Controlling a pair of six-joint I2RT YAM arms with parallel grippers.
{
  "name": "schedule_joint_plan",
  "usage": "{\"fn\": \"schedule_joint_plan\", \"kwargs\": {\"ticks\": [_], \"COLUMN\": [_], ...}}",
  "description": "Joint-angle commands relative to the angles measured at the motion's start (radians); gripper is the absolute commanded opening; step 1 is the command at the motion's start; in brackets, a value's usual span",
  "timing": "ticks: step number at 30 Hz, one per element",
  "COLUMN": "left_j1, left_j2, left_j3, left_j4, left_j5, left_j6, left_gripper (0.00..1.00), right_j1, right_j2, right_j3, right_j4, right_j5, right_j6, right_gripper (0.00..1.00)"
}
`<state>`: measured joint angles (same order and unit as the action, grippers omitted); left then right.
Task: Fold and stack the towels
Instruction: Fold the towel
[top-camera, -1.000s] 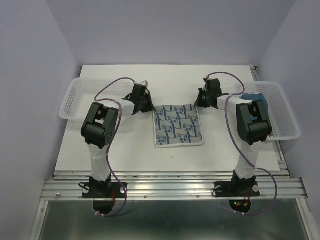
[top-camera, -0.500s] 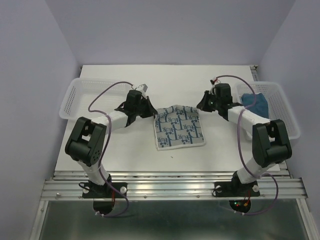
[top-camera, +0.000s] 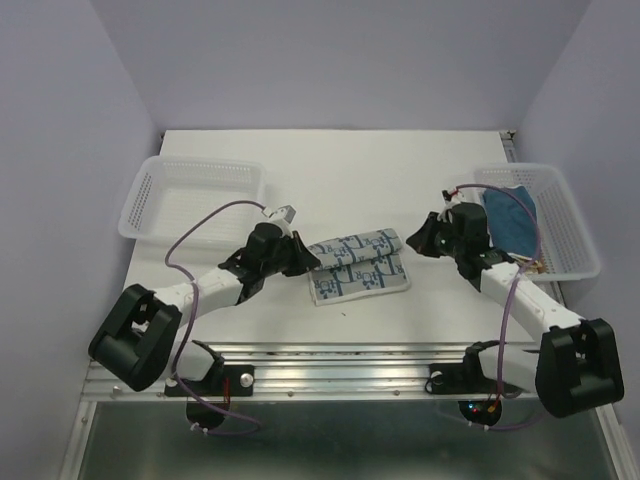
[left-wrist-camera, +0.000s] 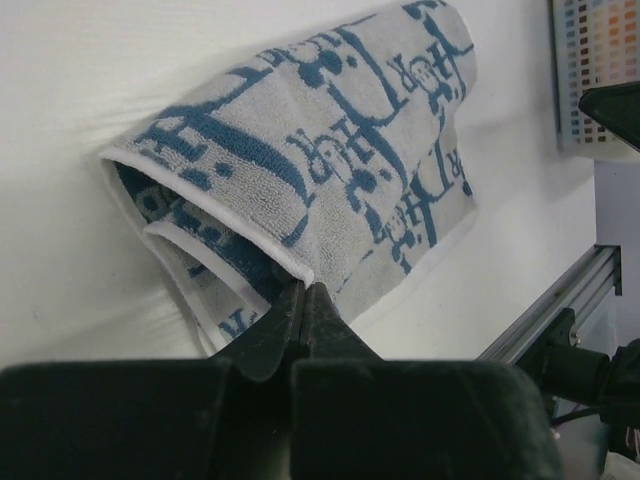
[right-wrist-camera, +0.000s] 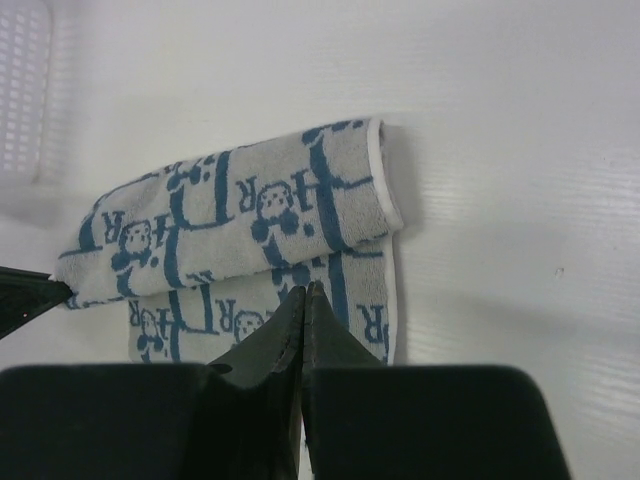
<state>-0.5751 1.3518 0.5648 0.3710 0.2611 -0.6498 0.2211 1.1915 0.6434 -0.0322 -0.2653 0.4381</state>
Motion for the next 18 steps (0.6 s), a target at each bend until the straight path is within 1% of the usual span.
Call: {"fn": "schedule_joint_plan", "kwargs": {"ticks": [1, 4, 5, 6, 8, 9, 10, 13, 14, 15, 18], "left_j1": [-0.038, -0.046, -0.051, -0.051, -0.051, -0.052, -0.052, -0.052, -0.052, -0.052, -0.052], "left_j2": [-0.104, -0.135, -0.147, -0.151, -0.151, -0.148, -0.142, -0.126, -0.117, -0.112, -0.105], "left_j3": [-0.08, -0.101, -0.112, -0.117, -0.121, -0.123, -0.121, -0.118, -0.114, -0.112, -0.108], "left_j4": [0.046, 0.048, 0.049, 0.054, 0.055, 0.055, 0.057, 0.065, 0.063, 0.065, 0.063], "left_j5": [-0.037, -0.04, -0.043, -0.045, -0.045, -0.051, -0.051, -0.045, -0.045, -0.043, -0.043], "left_j6": [-0.056, -0.063, -0.066, -0.067, -0.065, -0.065, -0.065, -0.063, -0.059, -0.057, -0.053], "left_gripper": [0.0, 0.0, 0.0, 0.0, 0.0, 0.0, 0.0, 0.0, 0.0, 0.0, 0.0], "right_j1": [-0.002, -0.003, -0.002, -0.002, -0.002, -0.002, -0.002, -0.002, -0.002, 0.0, -0.002], "right_j2": [-0.111, -0.13, -0.118, -0.106, -0.052, -0.032, -0.008, 0.101, 0.133, 0.202, 0.305], "right_j3": [-0.088, -0.114, -0.111, -0.102, -0.068, -0.054, -0.042, 0.013, 0.03, 0.067, 0.119], "right_j4": [-0.047, -0.043, -0.044, -0.048, -0.041, -0.043, -0.016, 0.023, 0.064, 0.072, 0.121], "right_j5": [0.003, -0.011, 0.003, 0.021, 0.049, 0.069, 0.072, 0.051, 0.046, 0.028, 0.002], "right_j6": [0.036, 0.042, 0.044, 0.059, 0.068, 0.079, 0.096, 0.111, 0.114, 0.122, 0.129], "right_gripper": [0.01, 0.01, 0.06, 0.2, 0.27, 0.33, 0.49, 0.54, 0.54, 0.54, 0.54]}}
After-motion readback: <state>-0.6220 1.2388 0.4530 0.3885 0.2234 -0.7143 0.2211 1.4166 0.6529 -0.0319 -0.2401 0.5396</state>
